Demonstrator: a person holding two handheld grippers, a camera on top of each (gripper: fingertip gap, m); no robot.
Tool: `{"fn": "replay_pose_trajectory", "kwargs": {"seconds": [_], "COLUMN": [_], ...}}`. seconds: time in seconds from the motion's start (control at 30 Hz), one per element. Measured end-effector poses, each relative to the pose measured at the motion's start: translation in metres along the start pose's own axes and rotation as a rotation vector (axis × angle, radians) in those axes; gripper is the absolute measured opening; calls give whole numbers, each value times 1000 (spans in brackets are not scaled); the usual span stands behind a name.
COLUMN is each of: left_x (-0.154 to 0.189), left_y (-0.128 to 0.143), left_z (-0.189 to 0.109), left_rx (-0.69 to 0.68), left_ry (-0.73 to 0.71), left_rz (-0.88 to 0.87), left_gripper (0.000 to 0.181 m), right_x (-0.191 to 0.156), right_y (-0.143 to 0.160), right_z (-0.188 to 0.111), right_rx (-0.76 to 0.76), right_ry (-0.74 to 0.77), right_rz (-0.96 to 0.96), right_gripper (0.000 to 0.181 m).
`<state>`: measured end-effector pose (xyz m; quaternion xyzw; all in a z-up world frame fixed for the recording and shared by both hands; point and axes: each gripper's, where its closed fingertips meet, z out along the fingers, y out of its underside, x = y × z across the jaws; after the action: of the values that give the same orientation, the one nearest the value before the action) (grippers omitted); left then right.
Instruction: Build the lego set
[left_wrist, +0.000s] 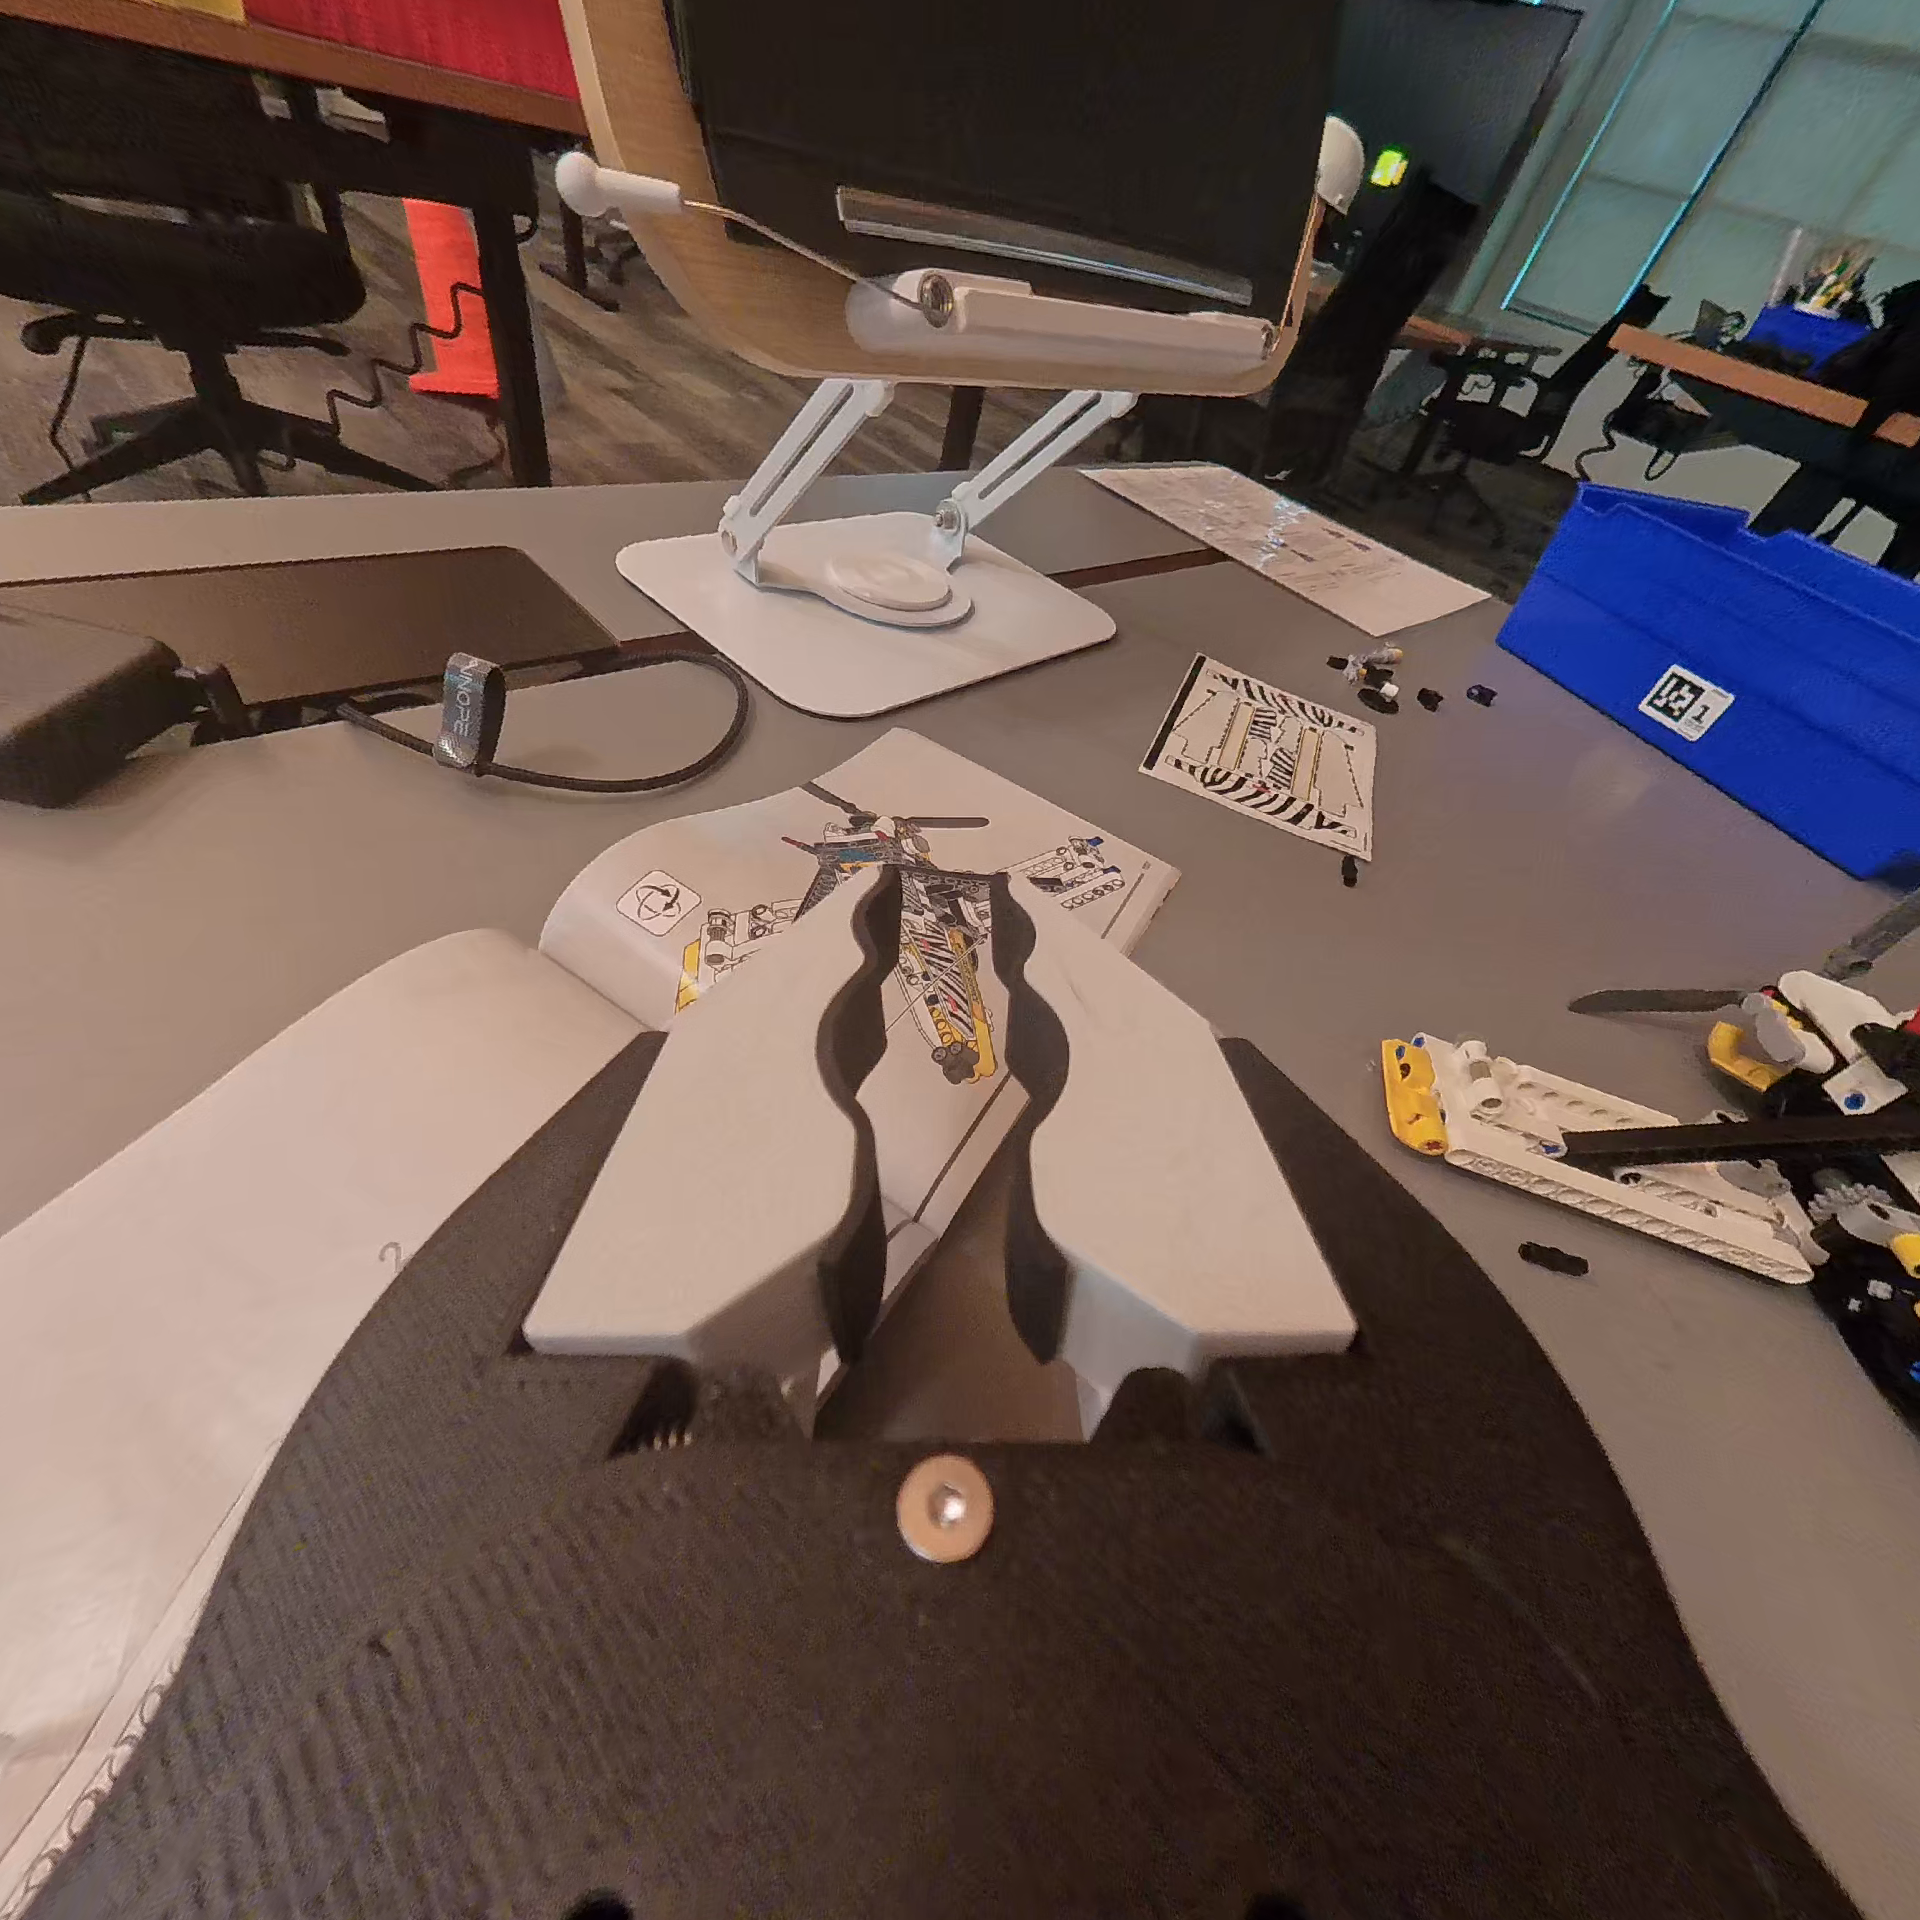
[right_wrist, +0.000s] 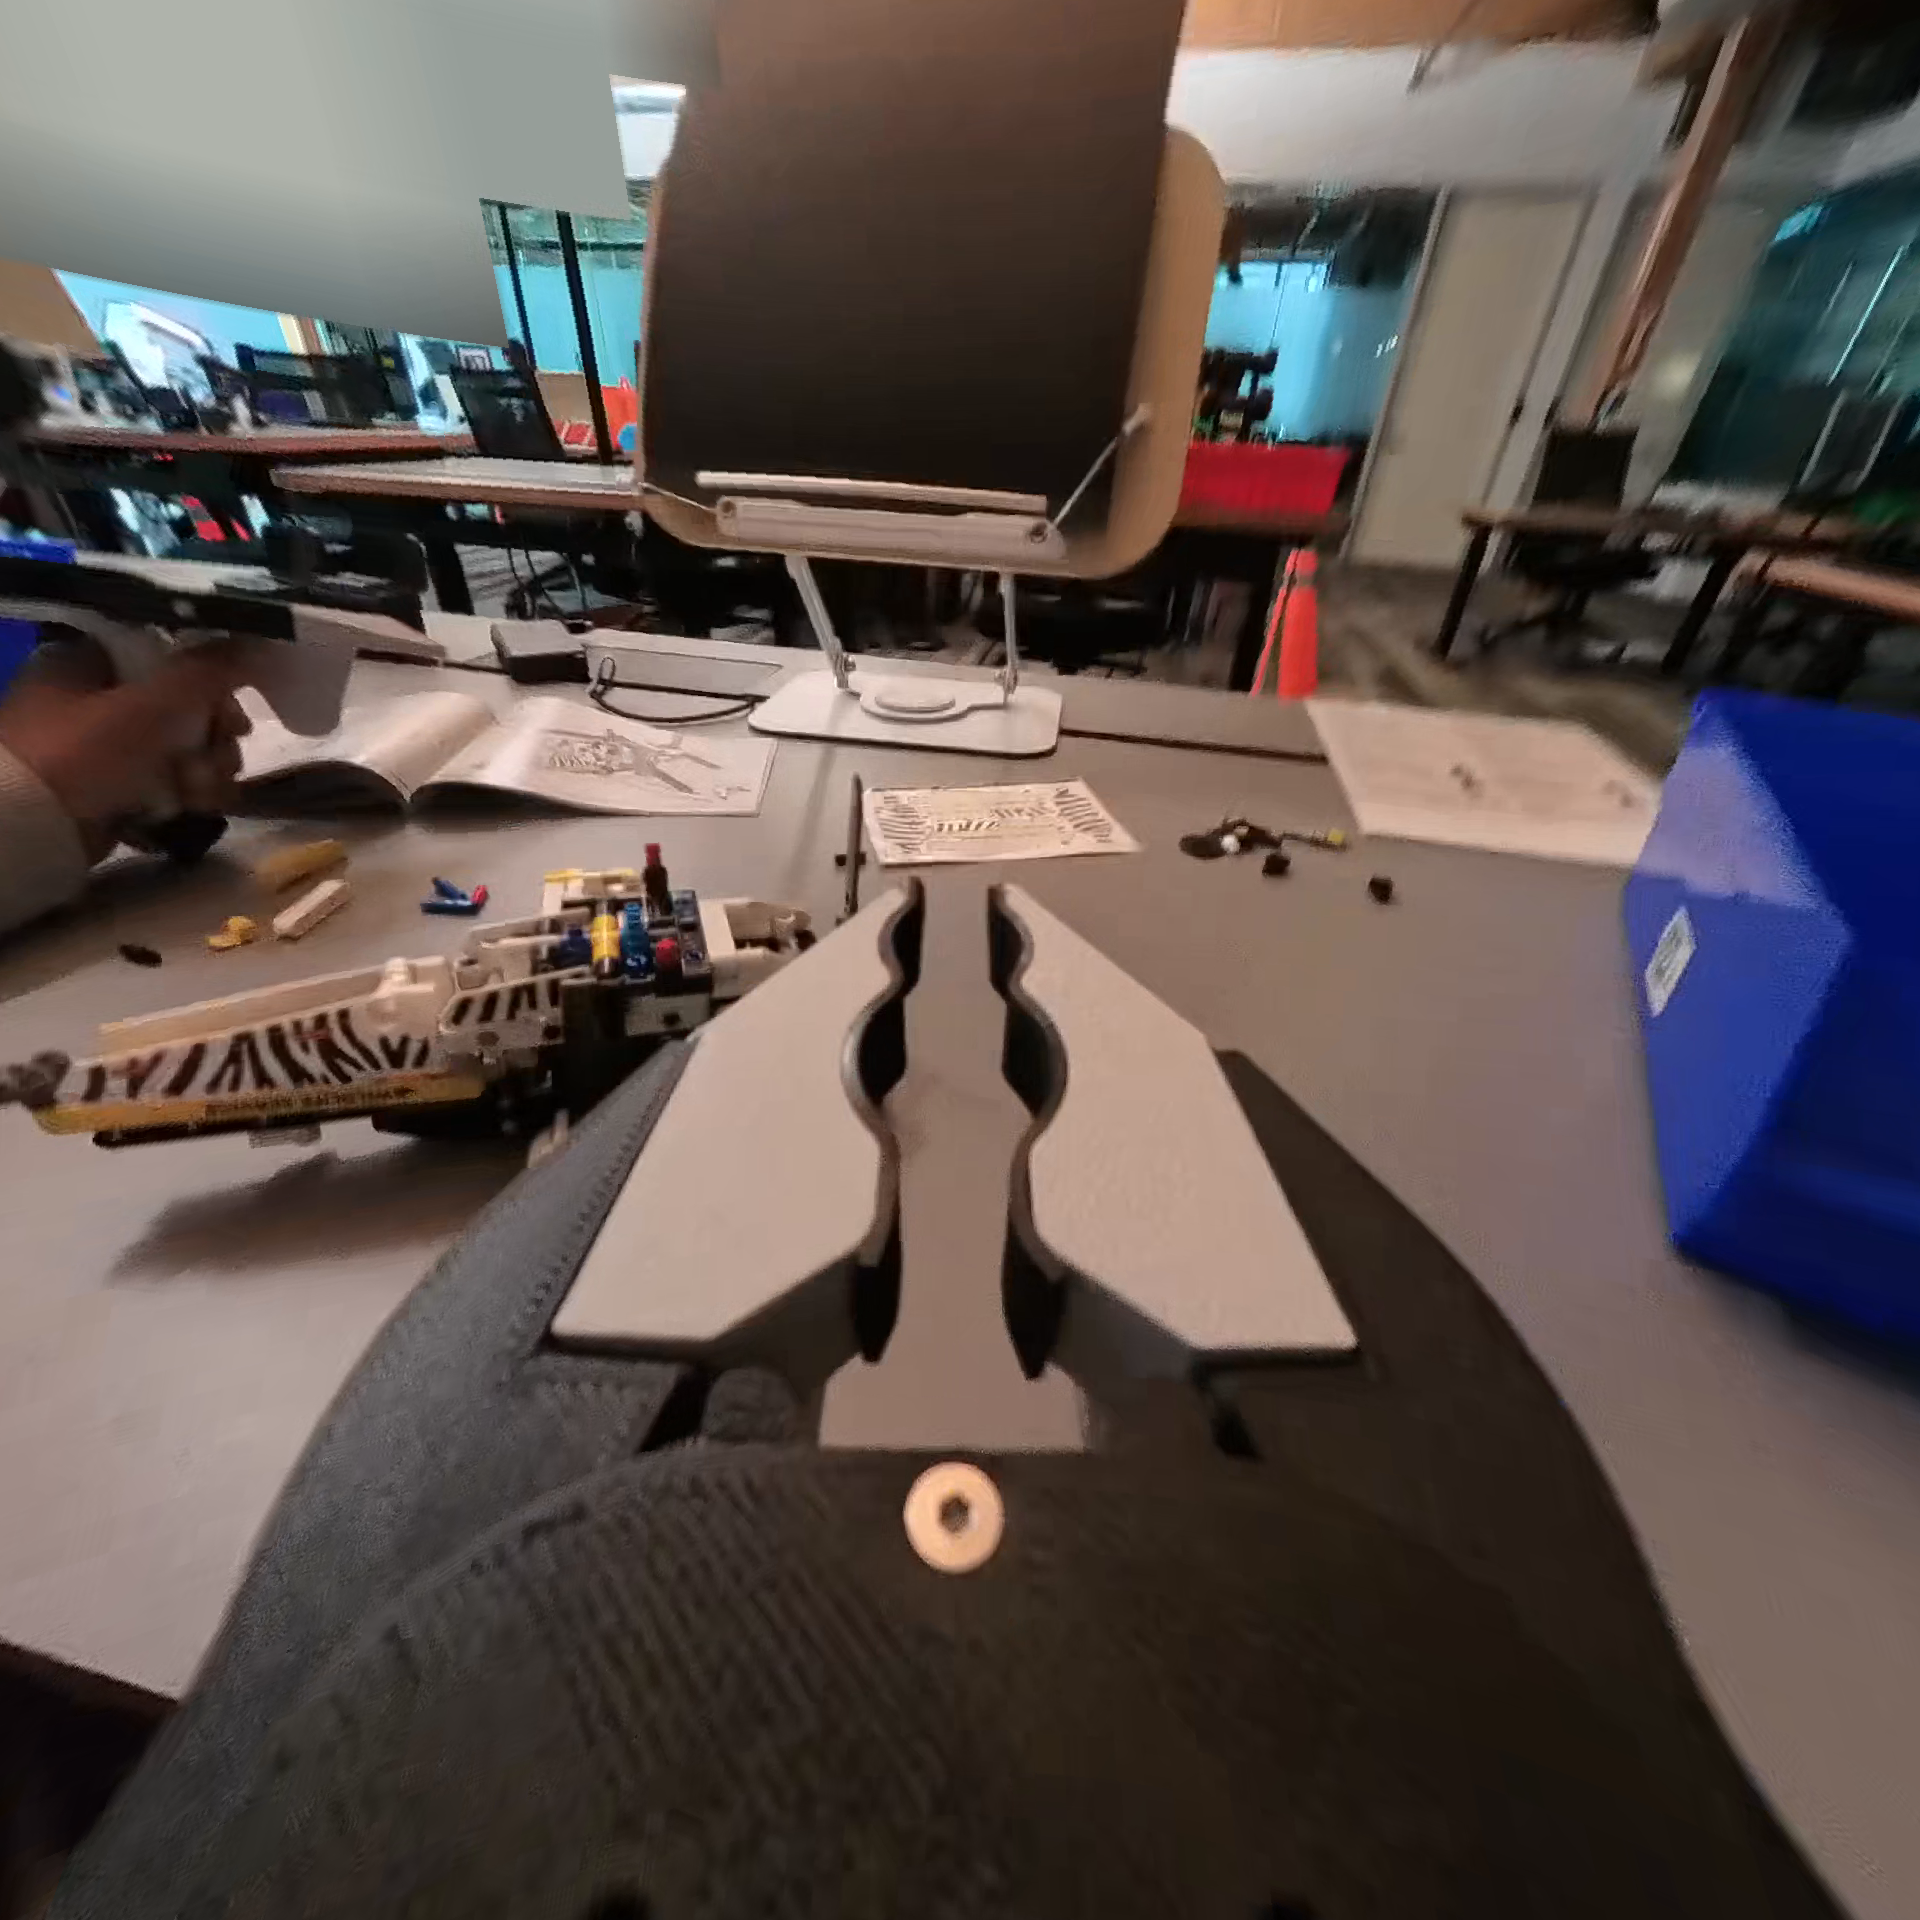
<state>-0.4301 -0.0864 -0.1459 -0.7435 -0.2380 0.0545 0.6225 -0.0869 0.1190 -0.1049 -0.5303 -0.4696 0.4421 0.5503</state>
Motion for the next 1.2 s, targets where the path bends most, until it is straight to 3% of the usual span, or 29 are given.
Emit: {"fn": "replay_pose_trajectory", "kwargs": {"seconds": [0.2,0.4,0.5,0.63,0.7,0.77,1.03,1.2], "left_x": [1,-4,-5,-10,-15,-20,-21,-17], "left_y": [5,2,1,-1,-3,-5,-3,-3], "left_z": [2,0,-1,-4,-7,-9,-5,-5], "left_rx": [-34,-18,-7,10,28,43,34,30], "left_ry": [9,-18,-4,-15,-26,-23,24,32], "left_rz": [-15,-9,-32,-47,-61,-93,-159,-148], "left_gripper": [14,14,14,14,14,14,17,18], "right_x": [24,41,67,123,119,106,92,86], "right_y": [-21,-89,-99,-57,-35,-20,-3,15], "right_z": [37,86,132,210,232,236,232,240], "right_rx": [95,259,293,149,79,52,-14,-88], "right_ry": [-17,-44,-53,-51,-191,-295,-212,-208], "right_rz": [177,40,35,322,500,609,276,225], "right_gripper": [21,20,16,26,35,33,33,33]}}
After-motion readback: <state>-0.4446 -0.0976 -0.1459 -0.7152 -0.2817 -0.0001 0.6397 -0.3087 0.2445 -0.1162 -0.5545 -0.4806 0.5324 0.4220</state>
